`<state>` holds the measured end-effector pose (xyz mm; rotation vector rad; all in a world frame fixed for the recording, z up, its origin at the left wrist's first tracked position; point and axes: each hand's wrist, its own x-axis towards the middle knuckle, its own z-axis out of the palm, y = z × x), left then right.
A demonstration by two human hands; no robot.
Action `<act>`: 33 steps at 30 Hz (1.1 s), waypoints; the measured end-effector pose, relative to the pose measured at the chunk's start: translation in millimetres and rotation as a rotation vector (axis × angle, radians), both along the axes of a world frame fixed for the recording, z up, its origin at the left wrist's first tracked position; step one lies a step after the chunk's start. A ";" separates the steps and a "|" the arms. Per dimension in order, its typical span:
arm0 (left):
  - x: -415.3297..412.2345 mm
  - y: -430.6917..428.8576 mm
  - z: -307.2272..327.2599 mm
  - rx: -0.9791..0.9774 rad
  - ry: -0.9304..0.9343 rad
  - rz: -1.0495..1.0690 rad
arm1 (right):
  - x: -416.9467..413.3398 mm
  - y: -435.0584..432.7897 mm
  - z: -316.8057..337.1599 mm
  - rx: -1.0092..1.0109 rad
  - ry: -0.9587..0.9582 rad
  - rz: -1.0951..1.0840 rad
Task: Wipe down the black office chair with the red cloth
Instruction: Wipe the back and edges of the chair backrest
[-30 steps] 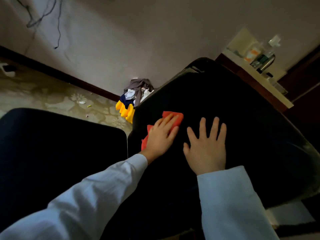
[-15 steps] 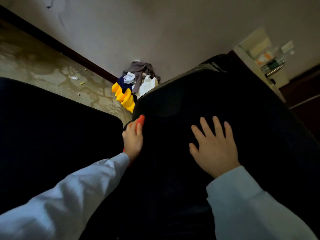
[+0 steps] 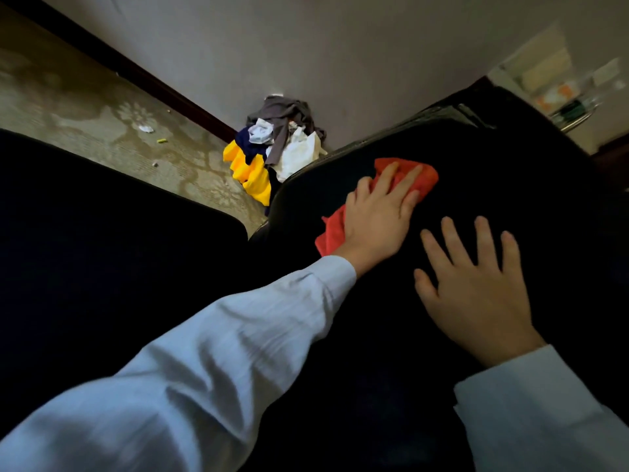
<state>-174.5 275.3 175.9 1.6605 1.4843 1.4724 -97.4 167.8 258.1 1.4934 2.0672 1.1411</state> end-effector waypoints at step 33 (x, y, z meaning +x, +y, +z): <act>2.3 28.9 24.2 0.181 0.119 0.037 | 1.3 4.1 -14.1 0.079 0.008 0.043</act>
